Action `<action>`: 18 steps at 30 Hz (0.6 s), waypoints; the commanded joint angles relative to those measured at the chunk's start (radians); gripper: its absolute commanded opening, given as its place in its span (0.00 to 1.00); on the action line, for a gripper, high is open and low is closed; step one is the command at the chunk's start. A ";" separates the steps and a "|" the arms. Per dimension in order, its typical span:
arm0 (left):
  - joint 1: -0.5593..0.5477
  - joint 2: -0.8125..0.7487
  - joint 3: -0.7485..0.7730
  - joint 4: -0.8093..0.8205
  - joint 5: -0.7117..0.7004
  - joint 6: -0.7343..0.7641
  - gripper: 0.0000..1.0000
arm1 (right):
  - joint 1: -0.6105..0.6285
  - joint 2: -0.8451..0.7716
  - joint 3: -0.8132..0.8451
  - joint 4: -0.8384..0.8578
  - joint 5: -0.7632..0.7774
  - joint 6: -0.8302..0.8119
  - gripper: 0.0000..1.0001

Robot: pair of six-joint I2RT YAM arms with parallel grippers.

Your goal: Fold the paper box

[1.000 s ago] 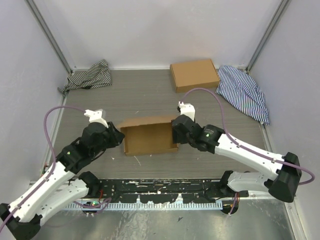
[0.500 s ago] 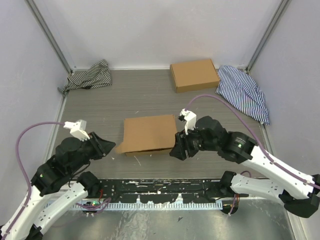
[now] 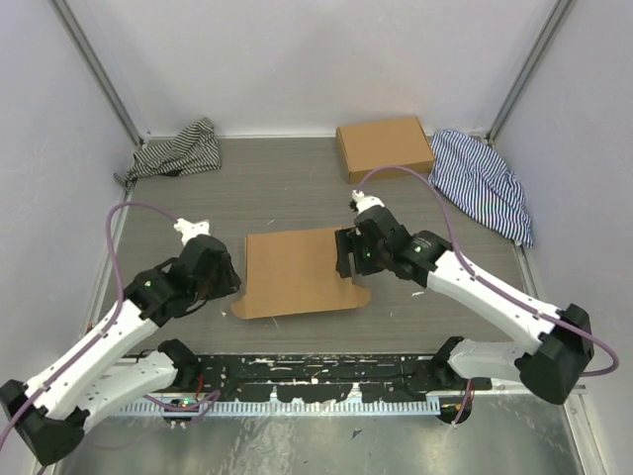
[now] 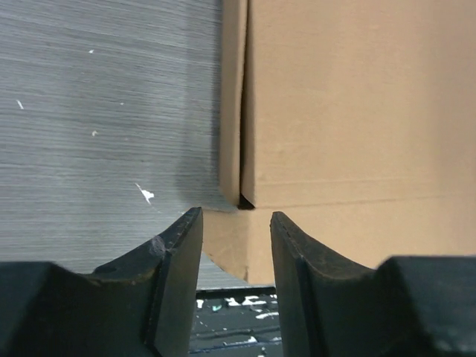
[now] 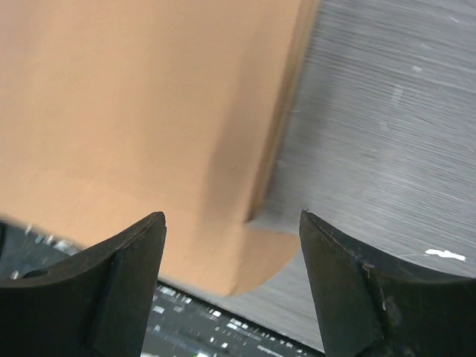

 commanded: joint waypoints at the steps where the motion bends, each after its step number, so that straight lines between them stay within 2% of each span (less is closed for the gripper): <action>1: -0.003 0.054 -0.015 0.078 -0.095 0.030 0.51 | -0.164 0.019 -0.063 0.160 -0.035 0.025 0.78; 5: -0.002 0.080 -0.047 0.166 -0.114 0.024 0.56 | -0.193 0.088 -0.088 0.233 -0.112 0.014 0.76; 9: -0.001 0.133 -0.085 0.236 -0.127 0.037 0.58 | -0.191 0.168 -0.116 0.270 -0.150 0.002 0.74; 18: 0.009 0.392 -0.119 0.379 -0.081 0.074 0.58 | -0.192 0.297 -0.143 0.323 -0.171 -0.015 0.70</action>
